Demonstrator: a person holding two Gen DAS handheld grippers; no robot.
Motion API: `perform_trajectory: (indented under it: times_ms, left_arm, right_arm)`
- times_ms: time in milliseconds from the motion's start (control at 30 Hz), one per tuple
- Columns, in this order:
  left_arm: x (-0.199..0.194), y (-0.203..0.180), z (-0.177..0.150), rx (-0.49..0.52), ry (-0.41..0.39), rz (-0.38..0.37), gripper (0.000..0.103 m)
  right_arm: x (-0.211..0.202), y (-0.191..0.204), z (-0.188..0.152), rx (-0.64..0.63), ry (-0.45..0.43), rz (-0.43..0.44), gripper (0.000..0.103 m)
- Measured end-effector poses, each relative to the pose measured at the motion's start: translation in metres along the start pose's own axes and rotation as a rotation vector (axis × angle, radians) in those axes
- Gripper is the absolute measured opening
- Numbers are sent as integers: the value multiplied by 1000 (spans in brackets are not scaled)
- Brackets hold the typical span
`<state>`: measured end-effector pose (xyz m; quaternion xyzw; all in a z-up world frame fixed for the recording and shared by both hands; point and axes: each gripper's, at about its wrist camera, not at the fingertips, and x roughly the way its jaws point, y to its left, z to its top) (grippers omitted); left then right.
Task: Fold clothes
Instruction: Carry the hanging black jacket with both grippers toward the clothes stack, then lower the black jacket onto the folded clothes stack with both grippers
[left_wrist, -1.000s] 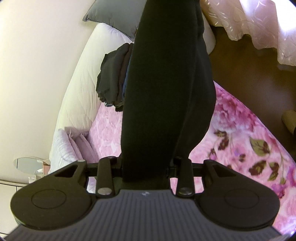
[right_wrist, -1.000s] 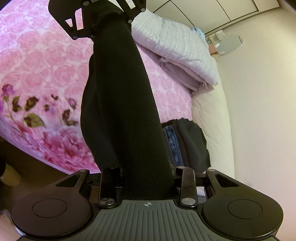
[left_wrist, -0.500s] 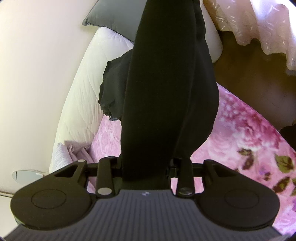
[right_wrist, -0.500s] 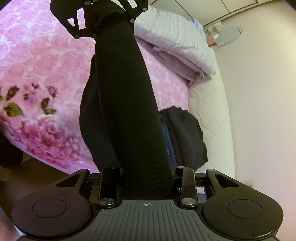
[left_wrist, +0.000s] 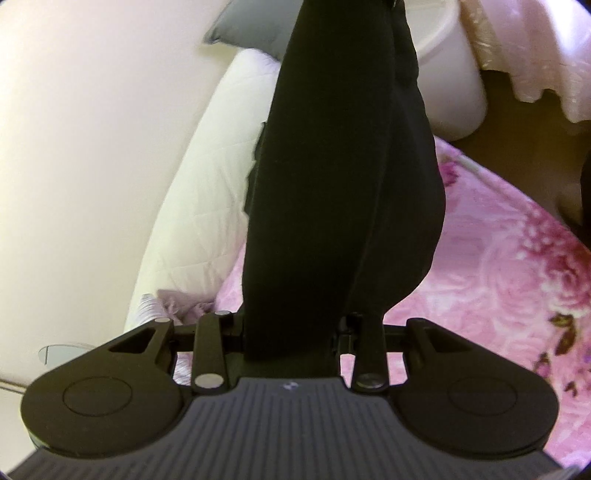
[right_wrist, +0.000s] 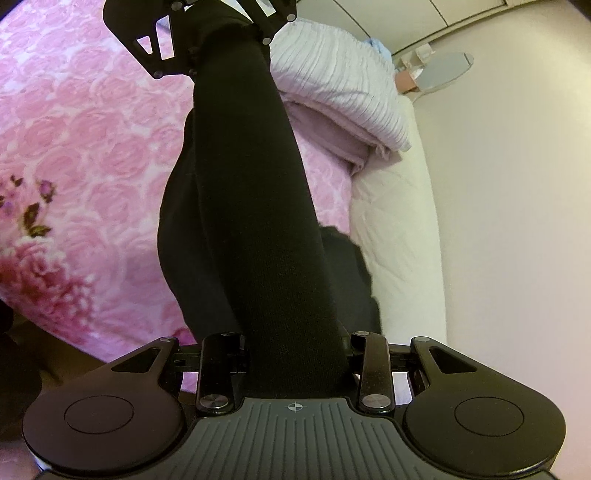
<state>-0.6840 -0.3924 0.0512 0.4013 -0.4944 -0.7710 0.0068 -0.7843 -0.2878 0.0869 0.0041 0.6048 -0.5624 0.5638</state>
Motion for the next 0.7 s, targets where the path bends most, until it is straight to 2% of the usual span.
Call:
perform_trajectory:
  times_ms: [233, 267, 500, 600, 700]
  left_arm:
    - [41, 52, 28, -27, 43, 53, 32]
    - [52, 62, 35, -34, 51, 62, 32]
    - [138, 144, 93, -76, 104, 120, 32]
    - [172, 182, 118, -102, 115, 184, 32]
    - [217, 169, 126, -123, 105, 195, 32]
  right_arm:
    - [36, -66, -14, -22, -65, -7, 34]
    - [43, -78, -19, 13, -36, -21, 34]
    - [112, -190, -66, -22, -104, -50, 34]
    - [137, -241, -84, -32, -125, -104, 34]
    - [161, -272, -103, -42, -160, -212, 35]
